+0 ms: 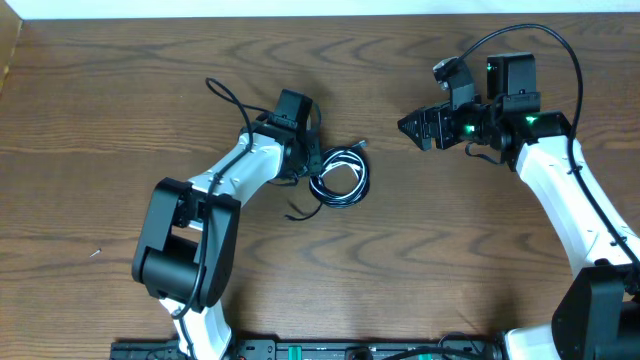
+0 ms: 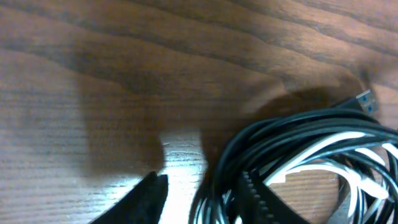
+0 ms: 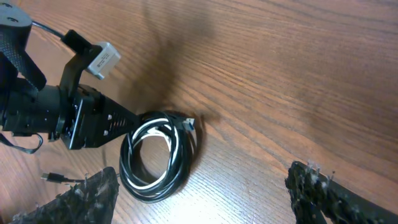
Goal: Untangle cables
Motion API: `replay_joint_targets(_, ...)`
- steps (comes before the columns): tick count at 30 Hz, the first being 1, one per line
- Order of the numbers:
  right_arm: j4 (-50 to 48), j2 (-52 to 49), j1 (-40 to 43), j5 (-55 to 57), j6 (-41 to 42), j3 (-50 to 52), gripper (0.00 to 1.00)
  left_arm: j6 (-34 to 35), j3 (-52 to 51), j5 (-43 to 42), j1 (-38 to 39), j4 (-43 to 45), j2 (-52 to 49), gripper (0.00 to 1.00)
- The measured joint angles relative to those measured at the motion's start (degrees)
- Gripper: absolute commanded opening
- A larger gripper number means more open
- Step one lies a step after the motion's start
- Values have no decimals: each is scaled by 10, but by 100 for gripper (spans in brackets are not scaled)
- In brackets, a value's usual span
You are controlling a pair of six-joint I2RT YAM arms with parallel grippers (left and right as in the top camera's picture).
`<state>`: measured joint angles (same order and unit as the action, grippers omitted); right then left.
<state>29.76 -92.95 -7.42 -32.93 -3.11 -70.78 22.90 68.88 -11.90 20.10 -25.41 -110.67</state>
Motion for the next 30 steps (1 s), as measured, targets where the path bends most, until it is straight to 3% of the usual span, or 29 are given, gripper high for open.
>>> replay_joint_targets(2,0,0,0,0,0,0,83,3,0,-2,0,2,-2,19)
replay_joint_targets(3,1,0,0,0,0,0,83,5,1,-4,0,2,-3,9)
replay_joint_targets(4,2,0,0,0,0,0,83,6,2,-6,1,2,-3,8)
replay_joint_targets(19,21,0,0,0,5,0,80,-21,4,-17,3,3,9,8)
replay_joint_targets(30,11,0,-6,2,38,0,79,-33,13,-31,3,31,164,8)
